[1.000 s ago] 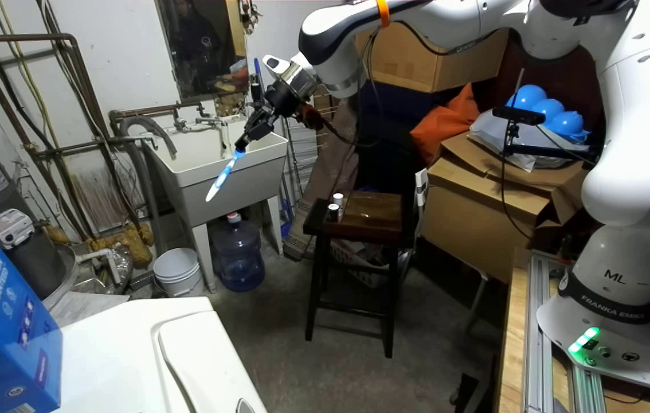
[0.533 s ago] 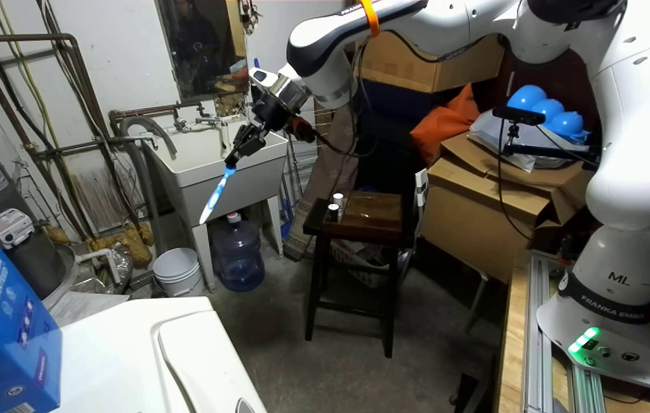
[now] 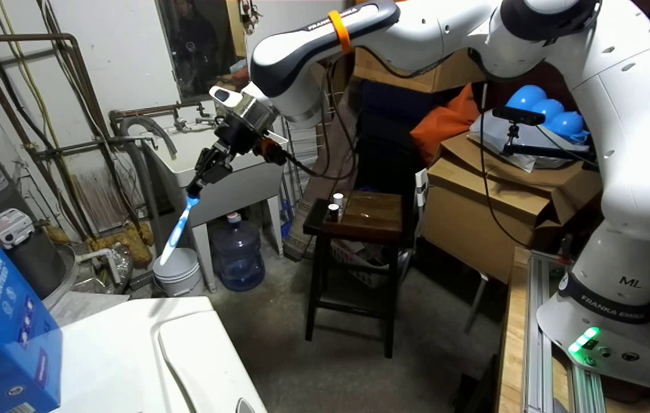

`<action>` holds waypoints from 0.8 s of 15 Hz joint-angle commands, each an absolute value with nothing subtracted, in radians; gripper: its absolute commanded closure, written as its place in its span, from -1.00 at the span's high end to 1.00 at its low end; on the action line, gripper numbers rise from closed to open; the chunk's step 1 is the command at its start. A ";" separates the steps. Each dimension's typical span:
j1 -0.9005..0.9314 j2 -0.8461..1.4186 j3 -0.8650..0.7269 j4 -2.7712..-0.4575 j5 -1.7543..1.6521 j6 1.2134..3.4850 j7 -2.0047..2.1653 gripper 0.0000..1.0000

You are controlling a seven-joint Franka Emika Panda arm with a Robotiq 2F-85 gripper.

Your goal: Remove the blue spoon from the brown stool and put it on the washing machine on the right

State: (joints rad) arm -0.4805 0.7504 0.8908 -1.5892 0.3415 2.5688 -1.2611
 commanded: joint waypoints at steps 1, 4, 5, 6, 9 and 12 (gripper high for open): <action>-0.354 0.792 0.821 -1.460 0.369 2.508 -1.248 -0.99; -0.331 0.751 0.786 -1.495 0.390 2.504 -1.267 -0.95; -0.310 0.756 0.774 -1.476 0.390 2.487 -1.267 -0.95; -0.298 0.760 0.767 -1.464 0.389 2.481 -1.267 -0.95; -0.273 0.788 0.752 -1.423 0.384 2.474 -1.273 -0.99; -0.206 0.902 0.729 -1.296 0.393 2.464 -1.292 -0.99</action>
State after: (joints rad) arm -0.2834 0.7946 0.7584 -1.4345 0.3499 2.4806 -1.2524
